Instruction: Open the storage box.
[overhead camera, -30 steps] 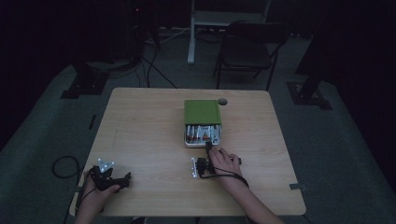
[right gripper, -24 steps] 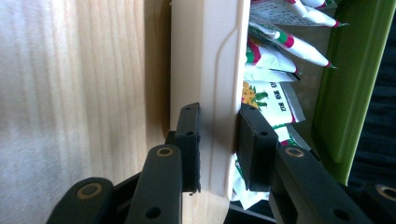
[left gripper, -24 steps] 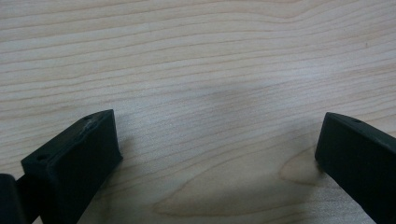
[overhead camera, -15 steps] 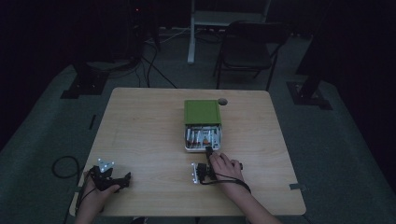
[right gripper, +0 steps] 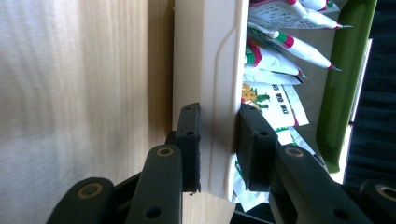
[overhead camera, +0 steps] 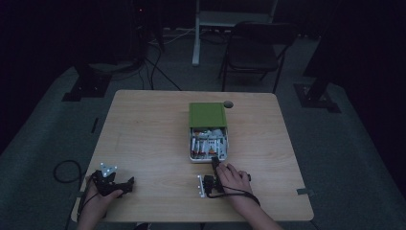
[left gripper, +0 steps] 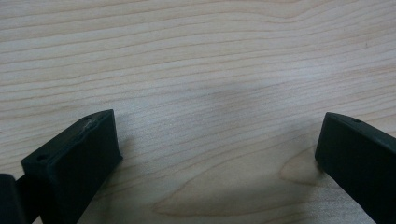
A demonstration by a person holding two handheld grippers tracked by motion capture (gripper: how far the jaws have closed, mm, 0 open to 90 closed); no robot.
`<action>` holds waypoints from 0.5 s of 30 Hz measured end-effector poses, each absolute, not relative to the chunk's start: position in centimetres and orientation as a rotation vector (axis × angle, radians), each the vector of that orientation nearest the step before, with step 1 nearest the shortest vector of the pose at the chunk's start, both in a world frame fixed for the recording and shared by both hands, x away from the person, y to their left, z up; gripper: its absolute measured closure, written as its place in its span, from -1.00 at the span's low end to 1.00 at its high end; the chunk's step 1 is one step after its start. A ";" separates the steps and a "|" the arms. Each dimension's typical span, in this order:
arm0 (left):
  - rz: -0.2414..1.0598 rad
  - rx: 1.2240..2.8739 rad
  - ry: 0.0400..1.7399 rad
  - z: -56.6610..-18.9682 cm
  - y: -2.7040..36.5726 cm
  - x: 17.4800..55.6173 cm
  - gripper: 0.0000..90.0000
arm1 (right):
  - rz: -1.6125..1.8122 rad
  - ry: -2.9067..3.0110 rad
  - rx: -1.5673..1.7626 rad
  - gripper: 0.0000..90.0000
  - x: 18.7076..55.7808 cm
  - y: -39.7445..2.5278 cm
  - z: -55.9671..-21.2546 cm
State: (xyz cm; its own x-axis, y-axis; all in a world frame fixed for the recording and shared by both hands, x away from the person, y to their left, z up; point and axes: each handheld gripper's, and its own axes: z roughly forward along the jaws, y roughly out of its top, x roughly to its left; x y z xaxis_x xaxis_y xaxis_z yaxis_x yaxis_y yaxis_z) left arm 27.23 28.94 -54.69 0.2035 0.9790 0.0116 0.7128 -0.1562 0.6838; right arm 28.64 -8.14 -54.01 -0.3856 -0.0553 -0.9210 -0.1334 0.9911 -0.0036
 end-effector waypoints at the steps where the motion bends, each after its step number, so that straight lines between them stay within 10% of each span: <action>1: 0.633 1.936 1.568 -54.7 28.9 27.2 -1.00 | 0.085 1.963 -0.140 0.61 28.5 -8.2 -54.0; 15: 0.633 1.936 1.567 -54.7 28.9 27.2 -1.00 | 0.085 1.984 -0.142 0.61 27.0 -8.7 -54.3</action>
